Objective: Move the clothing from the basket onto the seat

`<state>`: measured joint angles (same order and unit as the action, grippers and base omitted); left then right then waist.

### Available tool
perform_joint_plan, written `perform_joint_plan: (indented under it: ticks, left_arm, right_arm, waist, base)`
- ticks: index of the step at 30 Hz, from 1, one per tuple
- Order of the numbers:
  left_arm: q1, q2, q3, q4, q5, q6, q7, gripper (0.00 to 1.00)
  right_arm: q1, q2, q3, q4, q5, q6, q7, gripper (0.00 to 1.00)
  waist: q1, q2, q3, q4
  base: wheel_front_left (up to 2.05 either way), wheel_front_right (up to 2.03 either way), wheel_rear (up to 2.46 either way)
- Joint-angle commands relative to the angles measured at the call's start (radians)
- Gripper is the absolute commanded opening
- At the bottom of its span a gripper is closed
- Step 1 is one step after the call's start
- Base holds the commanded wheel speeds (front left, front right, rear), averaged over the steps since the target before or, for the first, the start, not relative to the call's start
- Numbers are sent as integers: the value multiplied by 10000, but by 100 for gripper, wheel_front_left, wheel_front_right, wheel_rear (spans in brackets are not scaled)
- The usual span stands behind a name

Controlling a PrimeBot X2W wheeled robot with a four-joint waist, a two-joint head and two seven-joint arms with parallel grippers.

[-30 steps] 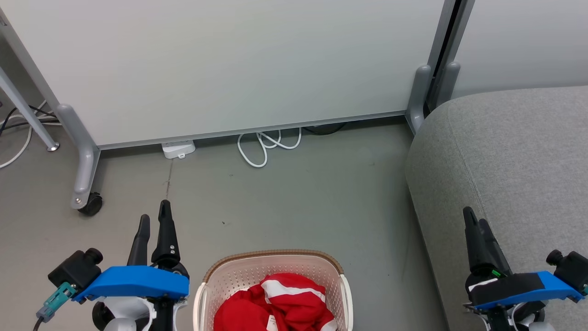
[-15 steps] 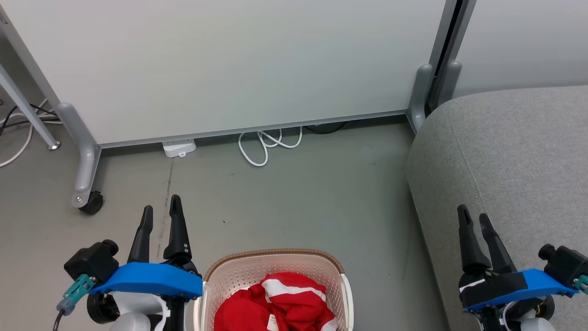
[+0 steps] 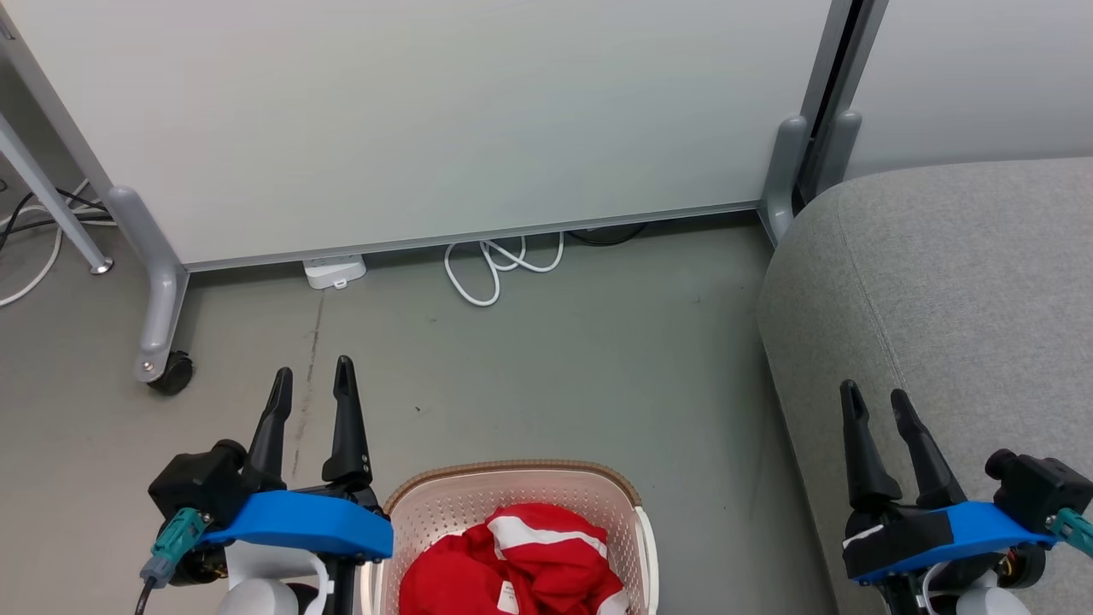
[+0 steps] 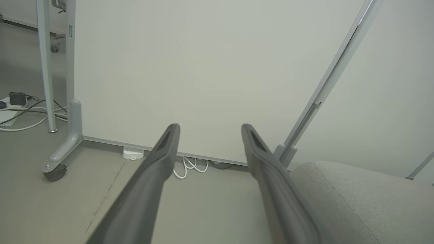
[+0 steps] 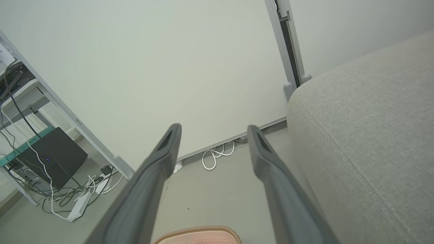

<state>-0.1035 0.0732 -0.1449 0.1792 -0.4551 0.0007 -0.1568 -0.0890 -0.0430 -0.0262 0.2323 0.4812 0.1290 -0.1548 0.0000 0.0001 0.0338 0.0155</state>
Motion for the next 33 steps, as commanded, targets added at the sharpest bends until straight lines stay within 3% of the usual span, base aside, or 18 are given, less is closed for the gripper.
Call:
perform_joint_plan:
  ticks: [1,21,33]
  left_arm:
    - [-118,86,-55,-138,242,71,-77,100]
    - [-136,127,-290,-262,2002,276,-532,100]
    - [-52,45,-242,-295,2842,159,-781,100]
  right_arm:
    - [-195,-76,10,-113,-220,18,-103,100]
    - [-266,-88,-17,-72,-2066,23,-553,100]
    - [-258,-92,14,-17,-3022,26,-795,100]
  waist:
    - [0,-1,8,4]
    - [0,-1,182,56]
    - [0,-1,179,134]
  base:
    - [0,0,0]
    - [0,0,0]
    - [0,0,0]
